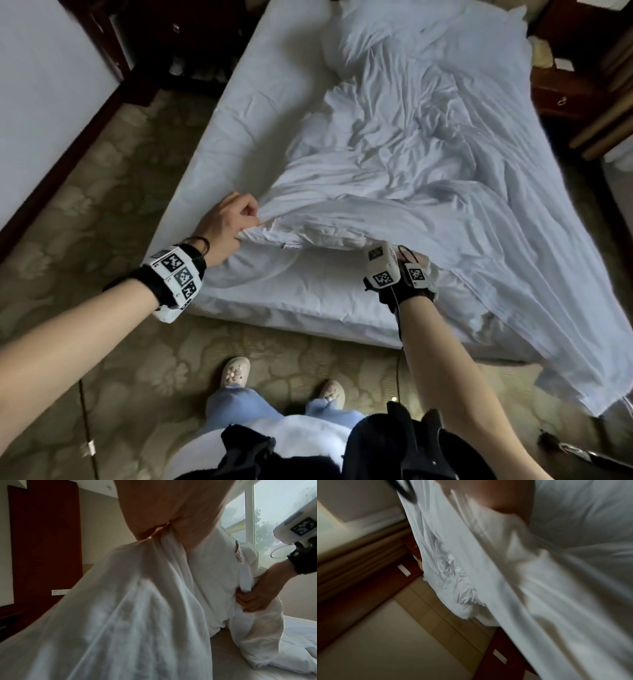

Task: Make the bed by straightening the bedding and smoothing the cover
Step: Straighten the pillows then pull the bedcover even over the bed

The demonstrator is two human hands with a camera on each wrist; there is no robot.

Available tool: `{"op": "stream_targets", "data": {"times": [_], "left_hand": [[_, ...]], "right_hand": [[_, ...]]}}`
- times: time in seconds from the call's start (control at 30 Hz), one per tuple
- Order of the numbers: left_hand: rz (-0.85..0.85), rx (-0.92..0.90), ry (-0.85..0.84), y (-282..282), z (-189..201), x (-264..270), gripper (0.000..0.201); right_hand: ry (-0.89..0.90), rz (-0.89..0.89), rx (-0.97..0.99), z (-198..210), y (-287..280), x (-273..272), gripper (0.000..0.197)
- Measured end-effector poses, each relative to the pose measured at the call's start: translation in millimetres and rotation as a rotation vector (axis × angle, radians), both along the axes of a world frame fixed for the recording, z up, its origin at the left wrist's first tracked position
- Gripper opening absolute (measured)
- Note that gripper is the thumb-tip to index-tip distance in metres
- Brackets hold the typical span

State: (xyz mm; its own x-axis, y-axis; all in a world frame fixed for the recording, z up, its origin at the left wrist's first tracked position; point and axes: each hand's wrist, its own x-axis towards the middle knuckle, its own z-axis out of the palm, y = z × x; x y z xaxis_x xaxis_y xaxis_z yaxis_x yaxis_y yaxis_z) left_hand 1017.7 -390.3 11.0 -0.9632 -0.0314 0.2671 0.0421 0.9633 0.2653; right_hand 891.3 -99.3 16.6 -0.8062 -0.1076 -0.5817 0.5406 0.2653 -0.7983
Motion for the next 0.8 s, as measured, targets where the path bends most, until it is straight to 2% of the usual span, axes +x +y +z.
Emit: {"op": "stream_targets", "data": {"times": [0.03,0.07,0.1,0.13,0.17,0.2,0.27,0.3,0.33,0.37,0.4,0.47,0.5,0.53,0.57,0.63,0.7,0.73,0.77,0.8], "left_hand": [[-0.020,-0.008,0.005,-8.9,2.2,0.1,0.034],[-0.043,-0.018,0.007,-19.8,5.1,1.3,0.033],[-0.060,-0.028,0.004,-31.6,7.5,2.4,0.033],[-0.077,-0.037,-0.006,-42.9,9.2,3.3,0.033],[-0.093,-0.046,-0.017,-56.8,10.7,5.3,0.033],[-0.106,-0.055,-0.025,-69.6,10.8,6.4,0.033],[-0.126,-0.027,-0.097,-97.1,5.7,8.9,0.032],[-0.115,-0.009,-0.158,-108.1,0.1,10.2,0.029],[-0.089,0.003,-0.232,-116.0,-7.8,12.2,0.026],[-0.054,0.000,-0.351,-121.7,-16.5,14.6,0.024],[-0.026,-0.022,-0.483,-125.7,-25.9,17.3,0.027],[-0.034,-0.100,-0.714,-129.9,-44.1,22.1,0.049],[-0.056,-0.136,-0.805,-127.9,-50.3,24.4,0.055],[-0.073,-0.161,-0.843,-126.2,-56.6,25.8,0.051],[-0.074,-0.186,-0.838,-125.4,-57.8,25.7,0.041],[-0.048,-0.232,-0.758,-130.4,-52.4,22.0,0.027],[0.016,-0.250,-0.651,-139.1,-40.5,15.9,0.028],[0.046,-0.242,-0.590,-145.8,-33.9,13.4,0.028],[0.079,-0.228,-0.540,-152.8,-25.6,13.2,0.025],[0.106,-0.208,-0.491,-160.4,-17.9,14.9,0.021]], "right_hand": [[-0.228,-0.263,-0.295,-6.9,-8.9,-11.2,0.072],[-0.262,-0.481,-0.498,-16.7,-15.3,-11.8,0.066],[-0.279,-0.546,-0.574,-28.4,-22.3,-15.4,0.056],[-0.158,-0.511,-0.483,-39.5,-27.1,-16.2,0.063],[-0.152,-0.565,-0.322,-57.0,-37.3,-22.7,0.082],[-0.118,-0.513,-0.183,-55.3,-47.3,-17.9,0.082],[-0.159,-0.522,-0.231,-31.2,-72.4,4.2,0.034],[-0.198,-0.595,-0.224,-17.3,-83.4,14.3,0.029],[-0.212,-0.597,-0.147,-11.4,-88.3,21.4,0.033],[-0.220,-0.662,-0.171,-8.2,-92.2,32.9,0.036],[-0.210,-0.655,-0.193,-5.3,-94.9,42.9,0.037],[-0.202,-0.646,-0.146,-4.2,-102.5,64.4,0.038],[-0.209,-0.638,-0.077,-9.7,-103.4,71.0,0.037],[-0.195,-0.629,-0.002,-12.9,-103.5,77.9,0.035],[-0.172,-0.653,-0.001,-20.1,-105.5,82.9,0.029],[-0.270,-0.717,-0.011,-22.6,-117.8,95.1,0.008],[-0.261,-0.743,0.166,-23.7,-134.3,104.4,0.033],[-0.241,-0.788,0.120,-19.2,-143.2,112.0,0.041],[-0.196,-0.797,0.033,-19.8,-151.5,118.9,0.043],[-0.124,-0.834,0.026,-17.7,-162.3,121.7,0.043]]}}
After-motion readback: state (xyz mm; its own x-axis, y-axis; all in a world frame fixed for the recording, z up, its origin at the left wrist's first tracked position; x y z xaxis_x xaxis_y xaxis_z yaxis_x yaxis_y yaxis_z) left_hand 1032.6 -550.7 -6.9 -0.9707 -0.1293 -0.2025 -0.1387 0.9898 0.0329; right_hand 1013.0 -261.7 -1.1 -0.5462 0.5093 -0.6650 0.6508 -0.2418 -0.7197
